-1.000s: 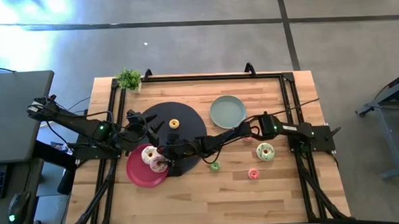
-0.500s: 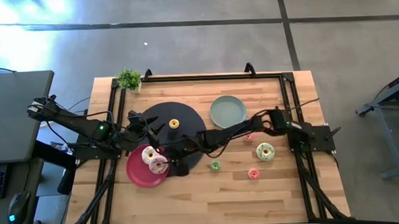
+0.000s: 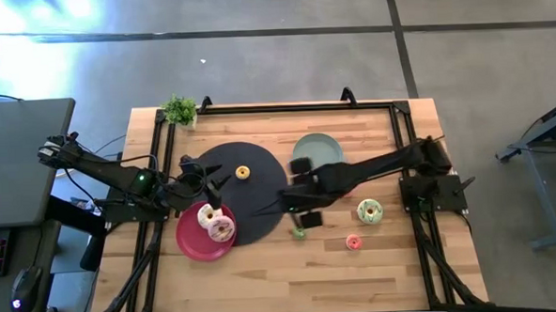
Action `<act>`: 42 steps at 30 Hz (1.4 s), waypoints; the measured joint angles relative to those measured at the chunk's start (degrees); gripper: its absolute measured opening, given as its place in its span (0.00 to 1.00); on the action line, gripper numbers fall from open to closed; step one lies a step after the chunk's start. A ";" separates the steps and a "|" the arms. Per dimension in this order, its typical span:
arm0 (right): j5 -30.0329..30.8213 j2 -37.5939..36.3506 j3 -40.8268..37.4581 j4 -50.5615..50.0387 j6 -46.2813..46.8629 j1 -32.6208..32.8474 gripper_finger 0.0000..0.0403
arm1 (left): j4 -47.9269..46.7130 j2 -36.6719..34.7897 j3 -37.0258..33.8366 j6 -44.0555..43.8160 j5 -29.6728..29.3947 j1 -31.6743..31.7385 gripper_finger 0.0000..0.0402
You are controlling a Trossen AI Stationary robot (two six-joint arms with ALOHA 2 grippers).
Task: Pick & Place donuts
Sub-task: Put the big blue donut on the red plate
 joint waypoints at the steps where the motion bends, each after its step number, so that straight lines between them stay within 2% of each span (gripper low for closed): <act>1: -0.10 -1.00 0.00 -4.29 3.16 -0.01 0.32 | 0.05 -0.01 0.00 0.00 0.05 -0.02 0.51; 5: -0.74 -5.80 -4.16 -13.32 11.57 0.11 0.32 | 0.02 -0.01 0.00 0.00 0.24 0.00 0.51; 9: -11.12 -12.00 -14.59 -14.16 14.26 0.99 0.32 | -0.01 -0.01 0.00 0.00 0.44 -0.01 0.51; 13: -15.60 -18.52 -26.87 -10.62 18.29 2.37 0.34 | -0.10 -0.01 0.00 0.00 0.89 0.00 0.51; 17: -18.23 -23.47 -37.23 -4.63 22.65 2.97 0.41 | -0.07 -0.01 0.00 0.00 0.87 -0.02 0.51; 21: -18.21 -25.50 -44.37 0.00 22.56 2.95 0.50 | 0.12 -0.01 0.00 0.00 0.86 -0.01 0.51; 26: -16.37 -25.47 -51.26 1.64 20.81 2.80 0.56 | 0.59 -0.01 0.00 0.00 0.85 0.00 0.51; 33: -19.71 -25.47 -59.01 6.71 22.18 2.79 0.54 | 0.58 -0.01 0.00 0.00 0.46 -0.02 0.51; 37: -20.55 -25.52 -60.35 9.40 23.85 2.78 0.51 | 0.62 0.01 0.00 -0.02 0.17 -0.02 0.51; 42: -17.62 -25.49 -58.94 10.84 25.01 2.83 0.47 | 1.58 0.01 0.00 0.00 -0.11 -0.02 0.51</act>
